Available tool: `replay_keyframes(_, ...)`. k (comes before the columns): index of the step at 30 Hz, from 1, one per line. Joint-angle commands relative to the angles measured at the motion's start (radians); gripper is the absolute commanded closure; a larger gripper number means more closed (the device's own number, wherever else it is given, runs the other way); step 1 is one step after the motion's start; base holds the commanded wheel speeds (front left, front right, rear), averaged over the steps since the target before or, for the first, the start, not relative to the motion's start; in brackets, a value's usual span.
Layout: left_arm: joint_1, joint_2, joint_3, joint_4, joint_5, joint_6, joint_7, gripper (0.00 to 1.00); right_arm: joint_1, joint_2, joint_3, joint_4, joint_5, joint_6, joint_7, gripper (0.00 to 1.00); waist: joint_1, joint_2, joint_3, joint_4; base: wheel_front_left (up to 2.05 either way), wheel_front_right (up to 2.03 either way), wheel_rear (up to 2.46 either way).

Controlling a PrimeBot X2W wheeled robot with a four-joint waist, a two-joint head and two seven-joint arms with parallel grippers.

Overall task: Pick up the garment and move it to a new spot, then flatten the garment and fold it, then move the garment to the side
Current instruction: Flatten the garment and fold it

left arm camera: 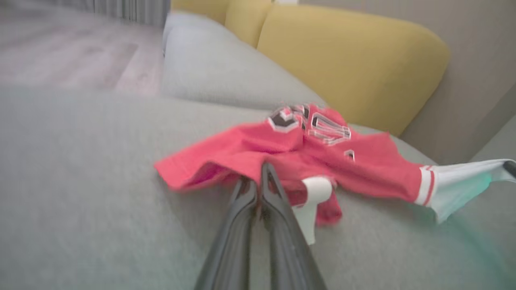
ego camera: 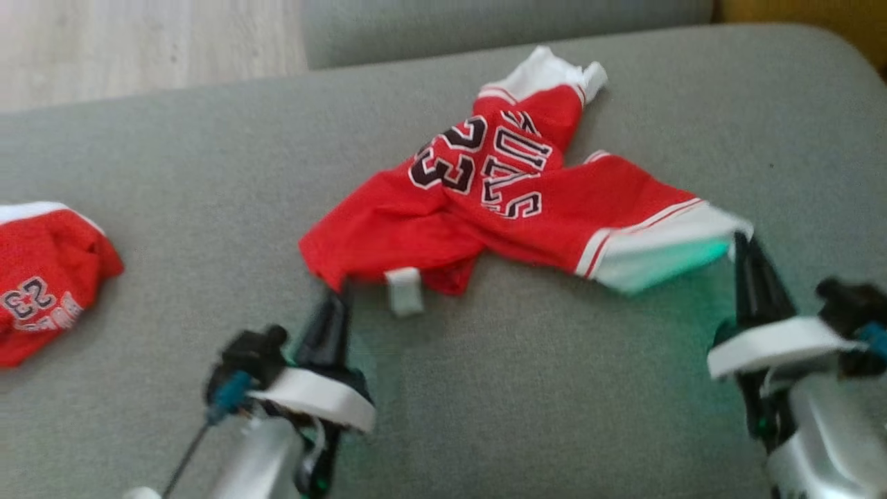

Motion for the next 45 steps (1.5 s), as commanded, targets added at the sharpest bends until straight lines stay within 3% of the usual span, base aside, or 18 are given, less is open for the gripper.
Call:
replay_keyframes(1, -0.024, 0.007, 0.064, -0.049, 0.028, -0.005, -0.005, 1.0, -0.055, -0.011, 0.014, -0.055, 0.015, -0.001, -0.006, 1.0, -0.0001, 0.0, -0.039, 0.015, 0.0, 0.0, 0.0)
replay_keyframes(3, -0.055, 0.044, 0.144, -0.131, 0.098, -0.009, -0.005, 1.0, -0.099, -0.036, 0.007, -0.129, 0.046, -0.001, -0.006, 1.0, -0.0001, 0.0, -0.088, 0.031, 0.0, 0.0, 0.0)
replay_keyframes(4, -0.055, 0.044, 0.144, -0.131, 0.098, -0.009, -0.005, 1.0, -0.099, -0.036, 0.007, -0.129, 0.046, -0.001, -0.006, 1.0, -0.0001, 0.0, -0.088, 0.031, 0.0, 0.0, 0.0)
replay_keyframes(8, -0.167, 0.144, 0.2, -0.221, 0.16, -0.013, -0.005, 1.0, -0.197, -0.081, -0.001, -0.214, 0.091, -0.001, -0.006, 1.0, -0.0001, 0.0, -0.132, 0.048, 0.0, 0.0, 0.0)
replay_keyframes(12, -0.303, 0.258, 0.192, -0.295, 0.181, -0.014, -0.005, 1.0, -0.323, -0.132, 0.013, -0.28, 0.146, -0.001, -0.006, 1.0, -0.0001, 0.0, -0.166, 0.06, 0.0, 0.0, 0.0)
replay_keyframes(18, -0.498, 0.38, 0.122, -0.343, 0.131, -0.015, 0.047, 1.0, -0.521, -0.214, 0.046, -0.351, 0.217, -0.001, 0.05, 1.0, -0.0001, 0.0, -0.201, 0.091, 0.0, 0.0, 0.0)
replay_keyframes(22, -0.564, 0.393, 0.079, -0.326, 0.078, -0.015, 0.121, 1.0, -0.597, -0.234, 0.071, -0.332, 0.219, -0.001, 0.118, 1.0, -0.0001, 0.0, -0.18, 0.105, 0.0, 0.0, 0.0)
replay_keyframes(27, -0.601, 0.37, 0.071, -0.244, 0.042, -0.009, 0.158, 1.0, -0.667, -0.225, 0.135, -0.248, 0.198, -0.001, 0.148, 1.0, -0.0001, 0.0, -0.12, 0.105, 0.0, 0.0, 0.0)
replay_keyframes(34, -0.737, 0.318, 0.082, -0.112, 0.087, 0.058, 0.067, 1.0, -0.879, -0.186, 0.14, -0.068, 0.145, -0.001, 0.06, 1.0, -0.0001, 0.0, 0.026, 0.093, 0.0, 0.0, 0.0)
replay_keyframes(39, -0.845, 0.278, 0.109, -0.052, 0.118, 0.101, 0.004, 1.0, -1.016, -0.154, 0.122, 0.008, 0.117, -0.001, 0.005, 1.0, -0.0001, 0.0, 0.07, 0.081, 0.0, 0.0, 0.0)
replay_keyframes(45, -0.766, 0.245, 0.169, -0.083, 0.132, 0.109, -0.005, 1.0, -0.947, -0.131, 0.115, 0.013, 0.157, -0.001, -0.006, 1.0, -0.0001, 0.0, 0.071, 0.065, 0.0, 0.0, 0.0)
